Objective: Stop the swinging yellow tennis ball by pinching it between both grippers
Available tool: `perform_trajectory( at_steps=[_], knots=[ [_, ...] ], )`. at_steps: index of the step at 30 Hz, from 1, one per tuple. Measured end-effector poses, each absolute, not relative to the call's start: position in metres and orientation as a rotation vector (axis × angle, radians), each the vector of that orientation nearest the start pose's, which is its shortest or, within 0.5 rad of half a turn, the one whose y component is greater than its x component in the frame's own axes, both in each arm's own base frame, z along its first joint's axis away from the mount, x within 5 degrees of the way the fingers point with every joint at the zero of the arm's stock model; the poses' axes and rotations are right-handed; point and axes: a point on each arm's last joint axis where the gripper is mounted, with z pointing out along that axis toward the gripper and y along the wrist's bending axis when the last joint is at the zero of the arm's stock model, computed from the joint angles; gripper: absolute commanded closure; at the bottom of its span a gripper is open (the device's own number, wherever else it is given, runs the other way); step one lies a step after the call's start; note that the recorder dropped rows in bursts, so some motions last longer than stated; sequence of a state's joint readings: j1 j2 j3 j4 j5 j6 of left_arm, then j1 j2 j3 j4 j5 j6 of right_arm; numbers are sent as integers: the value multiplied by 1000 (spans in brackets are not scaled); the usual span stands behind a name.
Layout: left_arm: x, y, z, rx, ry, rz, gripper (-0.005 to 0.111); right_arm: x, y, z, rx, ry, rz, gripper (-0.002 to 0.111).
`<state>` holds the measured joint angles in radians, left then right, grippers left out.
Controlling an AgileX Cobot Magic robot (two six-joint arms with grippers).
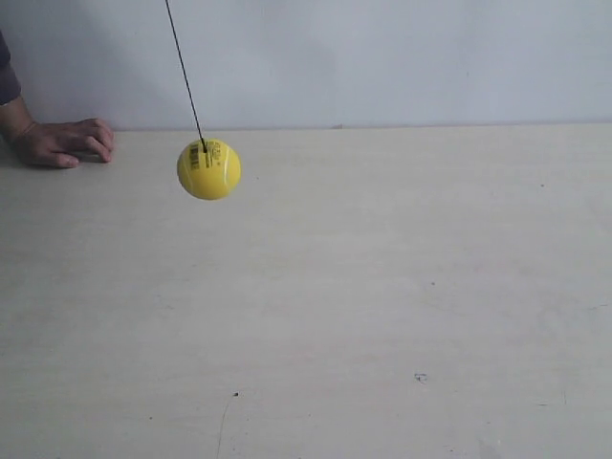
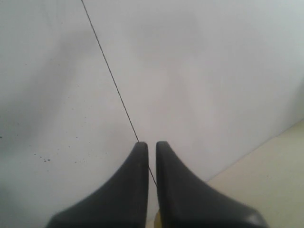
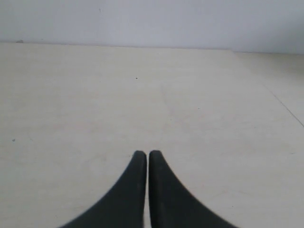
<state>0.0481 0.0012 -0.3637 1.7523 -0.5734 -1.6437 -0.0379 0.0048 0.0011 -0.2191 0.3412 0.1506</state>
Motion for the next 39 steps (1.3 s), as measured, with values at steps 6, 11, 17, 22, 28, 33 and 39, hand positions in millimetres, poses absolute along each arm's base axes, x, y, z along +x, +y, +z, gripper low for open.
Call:
perform_trajectory(
  at_steps=[6, 11, 17, 22, 28, 33, 39],
  knots=[
    [9, -48, 316, 542, 1173, -185, 102, 53, -9, 182, 35, 1824, -133, 108],
    [9, -48, 316, 542, 1173, -185, 102, 53, -9, 182, 42, 1828, -129, 108],
    [9, -48, 316, 542, 1173, -185, 102, 53, -9, 182, 45, 1828, -125, 108],
    [12, -48, 311, 513, 1161, -221, 102, 53, -9, 182, 45, 1828, -125, 108],
    [26, -42, 289, 396, 1107, -268, 102, 53, -9, 182, 46, 1828, -124, 108],
    [34, -36, 274, 353, 1098, -194, 102, 53, -9, 182, 46, 1828, -124, 108],
    [42, -11, 269, 76, 1140, -84, 102, 53, -9, 182, 46, 1828, -124, 108]
  ],
)
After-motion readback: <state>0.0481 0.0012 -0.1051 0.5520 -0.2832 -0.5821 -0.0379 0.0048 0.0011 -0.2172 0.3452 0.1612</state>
